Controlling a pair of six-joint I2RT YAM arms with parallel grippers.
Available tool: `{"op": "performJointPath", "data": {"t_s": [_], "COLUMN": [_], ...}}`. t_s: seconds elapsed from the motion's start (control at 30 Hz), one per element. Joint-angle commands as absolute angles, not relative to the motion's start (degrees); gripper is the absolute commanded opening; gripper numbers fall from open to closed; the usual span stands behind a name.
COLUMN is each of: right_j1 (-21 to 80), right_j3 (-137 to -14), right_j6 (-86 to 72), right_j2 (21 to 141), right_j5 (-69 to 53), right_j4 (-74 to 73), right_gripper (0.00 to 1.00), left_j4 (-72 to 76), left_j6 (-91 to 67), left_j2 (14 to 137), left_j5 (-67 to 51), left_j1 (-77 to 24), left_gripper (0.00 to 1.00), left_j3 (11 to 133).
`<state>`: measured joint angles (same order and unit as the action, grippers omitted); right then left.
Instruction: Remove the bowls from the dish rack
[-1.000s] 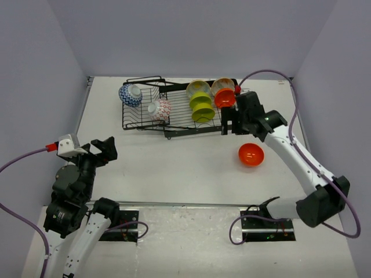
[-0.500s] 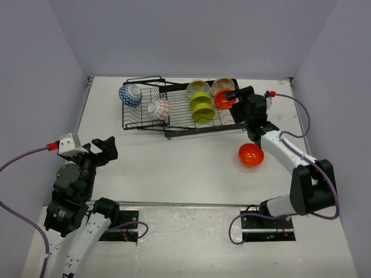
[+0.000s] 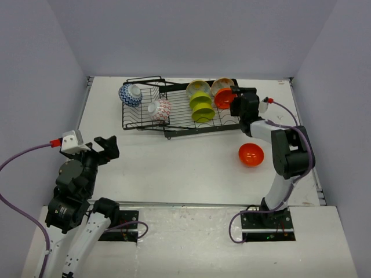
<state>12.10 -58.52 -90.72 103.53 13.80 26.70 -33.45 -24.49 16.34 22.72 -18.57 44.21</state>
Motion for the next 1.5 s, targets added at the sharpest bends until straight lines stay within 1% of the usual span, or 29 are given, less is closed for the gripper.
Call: {"op": "performJointPath", "data": {"t_s": [0.0,0.07,0.27,0.33,0.4,0.43,0.53,0.67,0.73,0.77,0.83,0.87,0.97,1.13,1.23,1.27,1.3,1.47], "right_j1": [10.7,10.5,10.3,10.2,10.2,10.2,10.2,10.2,10.2,10.2,10.2,10.2,10.2,10.3,10.3,10.2,10.3,10.3], "right_j3": [-61.9,-63.9,-68.6,-69.4,-69.4,-69.5,-68.8,-67.8,-67.9,-68.2,-68.7,-68.9,-69.9,-69.9,-70.6,-70.8,-70.8,-70.2], "right_j6": [-91.2,-87.6,-86.2,-87.9,-88.7,-88.9,-89.5,-89.6,-89.3,-89.2,-89.2,-89.1,-88.5,-87.6,-86.7,-87.0,-87.3,-88.1], "right_j2": [107.6,110.6,116.0,117.1,118.3,118.6,118.8,118.8,119.2,119.3,119.8,119.9,120.1,119.9,120.0,120.1,120.1,120.6], "right_j5": [11.3,10.4,7.4,6.4,6.2,6.1,6.2,7.5,7.6,7.6,7.4,7.3,6.2,6.7,7.0,7.1,7.5,7.6], "right_j4": [38.7,42.3,43.2,43.2,43.7,44.0,44.0,44.2,43.9,43.6,42.9,43.0,41.8,39.9,37.7,36.0,35.7,36.1], "right_gripper": [0.86,0.84,0.81,0.76,0.75,0.71,0.67,0.55,0.53,0.47,0.4,0.35,0.34,0.29,0.29,0.28,0.25,0.19], "left_j4": [-30.9,-30.9,-30.5,-30.5,-30.4,-30.3,-30.4,-30.3,-30.1,-30.1,-30.1,-30.1,-29.9,-29.9,-29.8,-29.8,-29.8,-29.8], "left_j6": [-23.6,-23.6,-23.4,-23.4,-23.3,-23.3,-23.2,-23.2,-23.2,-23.2,-23.1,-23.1,-23.0,-22.9,-22.9,-22.9,-22.9,-22.9], "left_j2": [18.1,18.4,18.5,18.9,19.0,19.1,19.2,19.1,19.2,19.2,19.4,19.4,19.9,20.4,20.0,20.1,20.2,20.1], "left_j5": [21.7,21.4,21.0,20.8,20.7,20.6,20.4,20.3,20.2,20.2,20.1,20.0,19.8,19.5,19.5,19.5,19.5,19.5], "left_j1": [-18.9,-18.9,-18.9,-18.9,-18.9,-18.8,-18.9,-18.9,-18.9,-18.9,-18.9,-18.9,-18.9,-18.9,-18.9,-18.9,-18.9,-18.9], "left_gripper": [1.0,1.0,1.0,1.0,1.0,1.0,1.0,1.0,1.0,1.0,1.0,1.0,1.0,1.0,1.0,1.0,1.0,1.0], "left_j3": [44.0,44.0,43.8,43.8,43.8,43.8,43.8,43.7,43.7,43.7,43.7,43.6,43.6,43.7,43.6,43.6,43.6,43.6]}}
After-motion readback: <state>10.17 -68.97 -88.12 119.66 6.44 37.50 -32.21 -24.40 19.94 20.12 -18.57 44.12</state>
